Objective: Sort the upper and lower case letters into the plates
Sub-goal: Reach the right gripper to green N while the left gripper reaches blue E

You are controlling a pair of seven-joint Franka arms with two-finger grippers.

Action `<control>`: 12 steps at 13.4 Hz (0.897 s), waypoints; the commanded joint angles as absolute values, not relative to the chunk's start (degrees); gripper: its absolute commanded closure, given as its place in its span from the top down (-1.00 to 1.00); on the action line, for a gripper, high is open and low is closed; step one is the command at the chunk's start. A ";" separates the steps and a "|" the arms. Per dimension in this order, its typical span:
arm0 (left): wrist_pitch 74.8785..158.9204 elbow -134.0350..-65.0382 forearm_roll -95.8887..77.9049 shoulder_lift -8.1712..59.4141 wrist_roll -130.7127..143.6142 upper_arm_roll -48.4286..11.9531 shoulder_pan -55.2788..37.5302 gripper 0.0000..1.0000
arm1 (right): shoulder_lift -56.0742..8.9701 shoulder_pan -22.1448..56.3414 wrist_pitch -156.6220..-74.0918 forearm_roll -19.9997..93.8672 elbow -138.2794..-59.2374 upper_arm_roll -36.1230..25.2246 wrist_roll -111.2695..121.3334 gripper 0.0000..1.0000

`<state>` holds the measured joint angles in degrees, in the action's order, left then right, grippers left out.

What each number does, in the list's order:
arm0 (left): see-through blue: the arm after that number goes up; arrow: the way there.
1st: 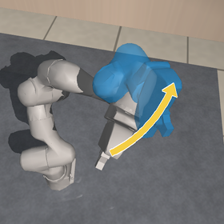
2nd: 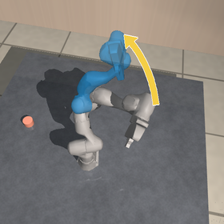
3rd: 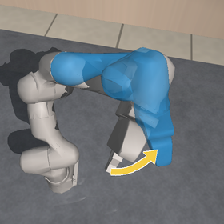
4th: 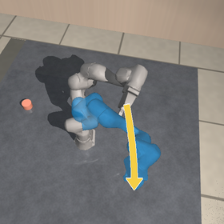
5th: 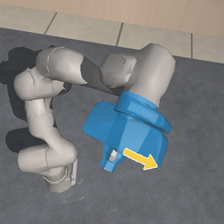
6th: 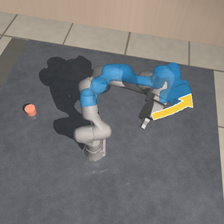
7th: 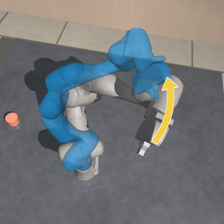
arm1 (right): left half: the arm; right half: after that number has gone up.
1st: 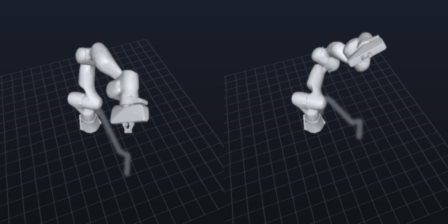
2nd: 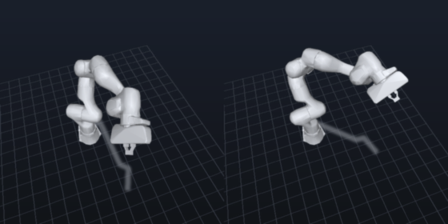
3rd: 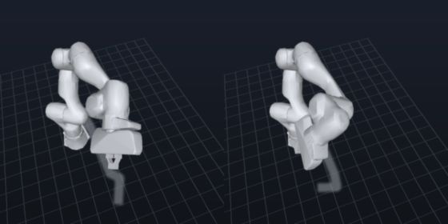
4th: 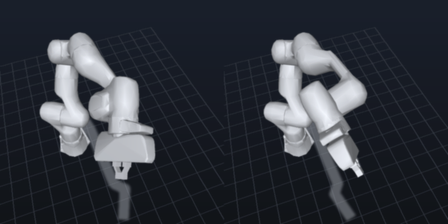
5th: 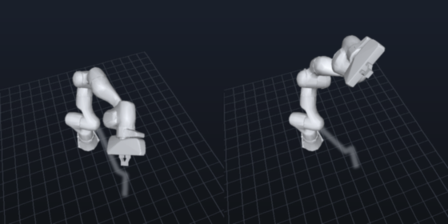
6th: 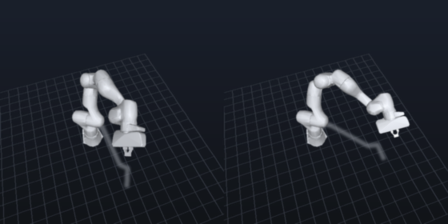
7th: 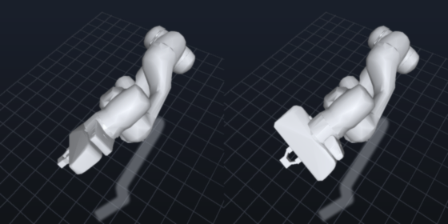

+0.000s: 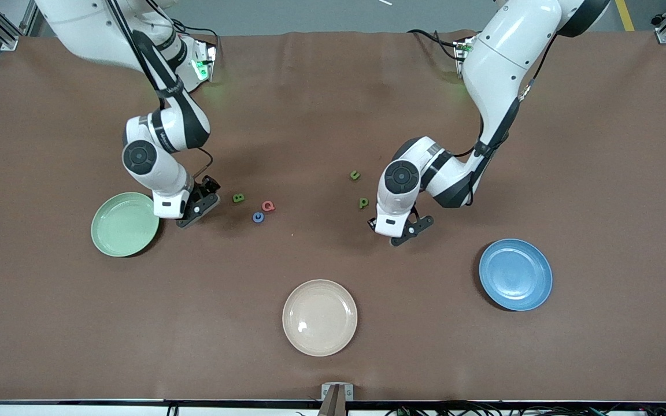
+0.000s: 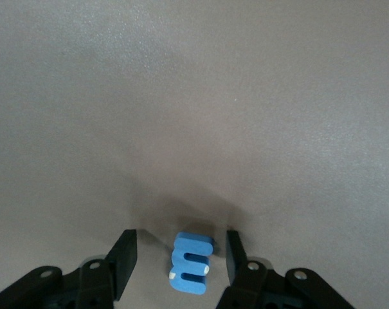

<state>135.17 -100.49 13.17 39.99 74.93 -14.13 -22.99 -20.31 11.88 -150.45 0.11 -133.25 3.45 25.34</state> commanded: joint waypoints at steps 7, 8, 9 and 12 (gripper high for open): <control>133.17 -100.64 14.50 36.75 77.44 -14.06 -22.68 -0.99 | -21.89 11.07 -149.07 0.18 -133.33 3.69 26.45 0.71; 132.11 -100.29 14.50 35.52 76.56 -13.54 -21.81 -0.99 | -21.54 10.99 -148.71 0.18 -133.42 3.69 26.54 0.71; 131.84 -100.11 14.50 34.29 75.07 -13.45 -20.14 -0.99 | -21.36 10.99 -148.19 0.09 -133.68 3.60 26.63 0.71; 131.57 -100.28 14.59 31.12 64.11 -13.54 -11.81 -0.99 | -21.09 10.29 -147.66 0.09 -134.12 3.52 27.16 0.71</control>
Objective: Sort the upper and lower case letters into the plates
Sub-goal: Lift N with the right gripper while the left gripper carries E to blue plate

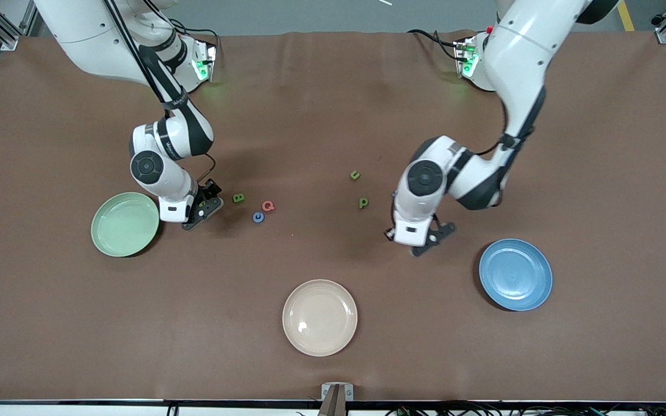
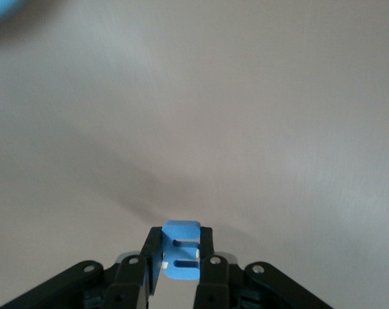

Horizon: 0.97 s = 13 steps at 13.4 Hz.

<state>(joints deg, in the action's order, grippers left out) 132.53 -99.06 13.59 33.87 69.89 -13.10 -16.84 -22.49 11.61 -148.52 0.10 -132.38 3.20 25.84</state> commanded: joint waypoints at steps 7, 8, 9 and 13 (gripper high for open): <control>130.60 -100.11 14.68 33.47 43.26 -13.36 4.12 -0.97 | -21.18 10.28 -147.92 0.09 -134.12 3.52 27.25 -0.37; 130.95 -100.11 15.55 34.10 43.07 -13.36 5.35 -0.92 | -21.18 10.28 -147.92 0.09 -134.03 3.52 27.25 -0.51; 131.39 -100.02 17.64 35.15 43.07 -13.36 6.49 -0.85 | -20.83 10.28 -147.75 0.09 -133.95 3.52 27.25 -0.58; 133.42 -100.37 19.60 36.30 43.33 -13.45 8.35 1.00 | -12.42 8.71 -134.01 -0.17 -129.66 3.08 27.33 -0.69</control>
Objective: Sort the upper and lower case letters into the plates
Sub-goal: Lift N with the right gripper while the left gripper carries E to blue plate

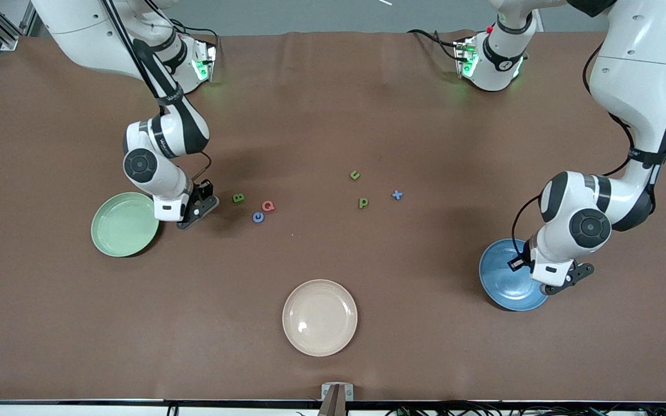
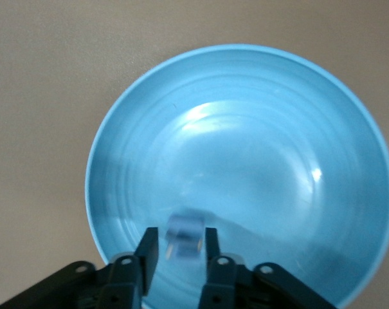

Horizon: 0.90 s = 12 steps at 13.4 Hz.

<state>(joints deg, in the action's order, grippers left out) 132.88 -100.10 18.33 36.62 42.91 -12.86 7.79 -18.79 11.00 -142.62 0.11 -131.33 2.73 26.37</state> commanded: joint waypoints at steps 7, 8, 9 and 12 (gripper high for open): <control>135.51 -111.51 19.16 29.45 53.07 -24.33 8.17 0.93 | -9.84 -10.88 -122.76 -5.60 -119.62 3.08 45.35 -0.69; 138.66 -113.36 19.16 29.36 54.91 -25.82 7.83 0.90 | -10.89 -12.38 -124.87 -6.67 -119.79 3.08 45.44 -0.69; 141.56 -114.86 19.42 29.62 58.32 -27.14 7.21 0.85 | -12.38 -13.52 -126.20 -7.03 -119.88 3.08 45.53 -0.69; 143.17 -116.19 19.60 30.23 69.92 -27.60 0.63 0.79 | -16.69 -14.68 -130.58 -7.03 -120.76 3.08 45.44 -0.69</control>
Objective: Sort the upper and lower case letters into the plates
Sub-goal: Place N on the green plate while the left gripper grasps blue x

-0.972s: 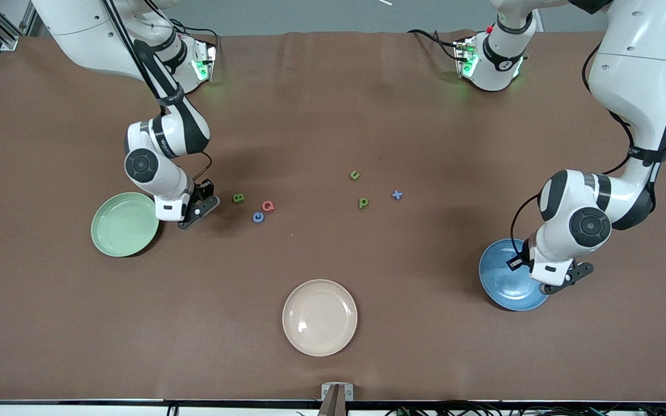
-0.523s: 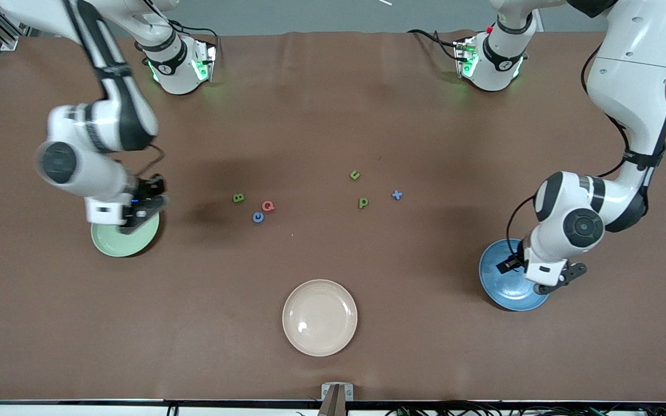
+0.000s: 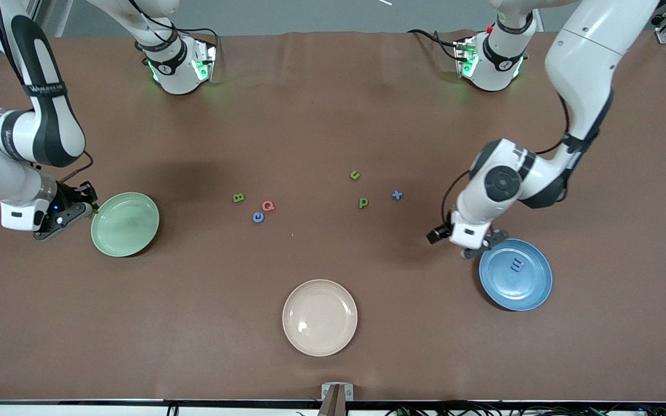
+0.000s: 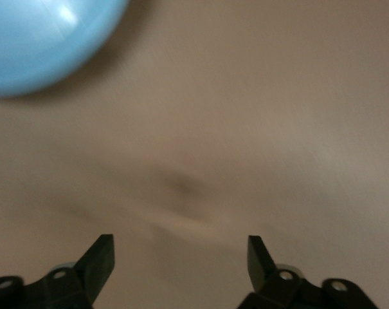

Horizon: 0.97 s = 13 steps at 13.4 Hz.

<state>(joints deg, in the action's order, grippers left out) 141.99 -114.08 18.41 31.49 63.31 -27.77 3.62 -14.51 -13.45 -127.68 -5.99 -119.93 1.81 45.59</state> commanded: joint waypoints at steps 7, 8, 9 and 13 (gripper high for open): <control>143.44 -121.11 27.92 30.67 98.05 -27.68 -7.47 0.66 | -24.52 -17.14 -137.99 -7.03 -121.38 3.16 45.53 -0.64; 143.44 -121.64 29.17 30.67 100.61 -27.77 -7.47 0.61 | -24.70 -17.31 -137.99 -7.03 -121.38 3.16 45.53 -0.62; 143.44 -121.73 29.27 30.76 102.37 -27.77 -7.73 0.57 | -24.78 -17.31 -137.99 -7.03 -121.38 3.16 45.53 -0.58; 143.44 -121.73 29.27 31.46 106.25 -28.21 -8.70 0.40 | -24.79 -17.14 -137.81 -7.03 -121.20 3.16 45.35 0.81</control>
<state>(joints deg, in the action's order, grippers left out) 142.61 -120.97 27.99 31.64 103.70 -28.04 -8.36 -25.12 -15.84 -137.58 -6.00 -120.97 1.93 45.58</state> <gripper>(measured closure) 0.260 0.604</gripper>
